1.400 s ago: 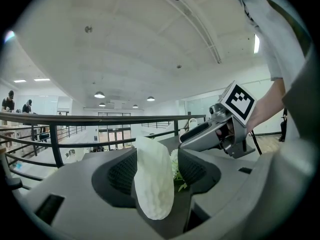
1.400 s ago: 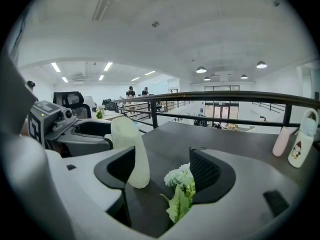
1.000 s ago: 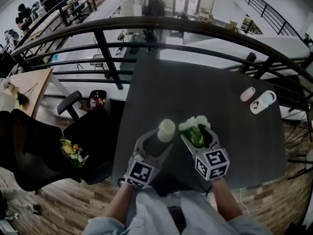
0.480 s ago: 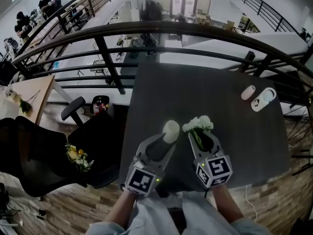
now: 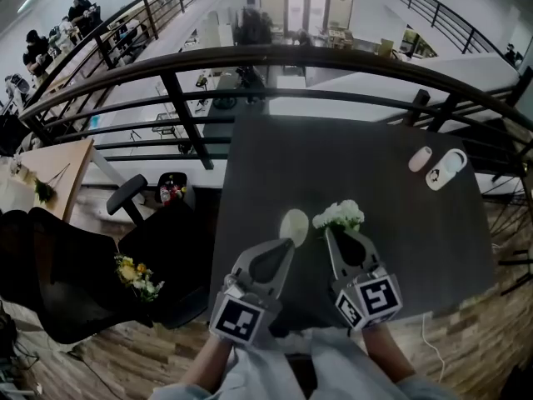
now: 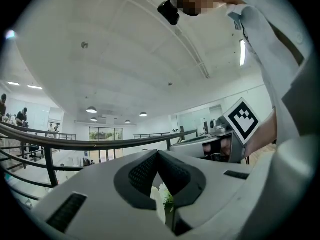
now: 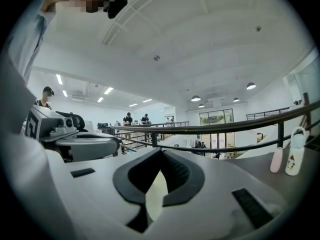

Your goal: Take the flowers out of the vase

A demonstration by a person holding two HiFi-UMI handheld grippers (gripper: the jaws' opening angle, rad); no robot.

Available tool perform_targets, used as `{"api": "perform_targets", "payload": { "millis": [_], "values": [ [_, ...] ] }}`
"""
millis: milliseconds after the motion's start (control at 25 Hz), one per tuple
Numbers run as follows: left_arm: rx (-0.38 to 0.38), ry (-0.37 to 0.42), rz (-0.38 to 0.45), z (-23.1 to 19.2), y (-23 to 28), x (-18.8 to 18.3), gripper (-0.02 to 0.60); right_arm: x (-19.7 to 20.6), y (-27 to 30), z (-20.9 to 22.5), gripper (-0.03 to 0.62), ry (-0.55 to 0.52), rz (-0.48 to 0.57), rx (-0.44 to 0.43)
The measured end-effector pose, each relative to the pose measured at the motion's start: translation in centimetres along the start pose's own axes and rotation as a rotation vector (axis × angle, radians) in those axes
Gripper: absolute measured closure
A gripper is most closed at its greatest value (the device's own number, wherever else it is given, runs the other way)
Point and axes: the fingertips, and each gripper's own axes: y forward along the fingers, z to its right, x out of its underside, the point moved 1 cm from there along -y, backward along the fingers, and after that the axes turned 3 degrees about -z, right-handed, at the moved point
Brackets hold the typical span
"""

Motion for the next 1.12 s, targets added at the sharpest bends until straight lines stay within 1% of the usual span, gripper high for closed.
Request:
{"api": "perform_targets", "payload": {
  "millis": [120, 280, 360, 440, 760, 840, 960, 1120],
  "values": [
    [0.022, -0.014, 0.015, 0.1, -0.8, -0.8, 0.589, -0.7, -0.1, -0.5, 0.595, 0.026, 0.027, -0.016],
    [0.038, -0.012, 0.025, 0.6, -1.3, -1.8, 0.589, -1.1, -0.6, -0.5, 0.595, 0.028, 0.035, -0.008],
    [0.044, 0.003, 0.032, 0.7, -1.4, -2.3, 0.589, -1.3, -0.8, -0.6, 0.595, 0.027, 0.038, -0.008],
    [0.045, 0.023, 0.045, 0.8, -1.6, -2.8, 0.588, -1.5, -0.9, -0.8, 0.595, 0.029, 0.042, -0.013],
    [0.048, 0.024, 0.054, 0.6, -2.2, -3.8, 0.588, -3.6, -1.7, -1.7, 0.595, 0.012, 0.085, -0.023],
    [0.048, 0.026, 0.053, 0.5, -2.3, -3.9, 0.588, -4.0, -1.9, -1.7, 0.596, 0.021, 0.102, -0.017],
    [0.044, 0.028, 0.039, 0.4, -2.2, -3.9, 0.588, -4.5, -2.0, -1.6, 0.595, 0.055, 0.112, -0.032],
    [0.039, 0.018, 0.040, 0.3, -2.2, -3.9, 0.588, -4.8, -2.2, -1.7, 0.595, 0.050, 0.112, -0.040]
  ]
}}
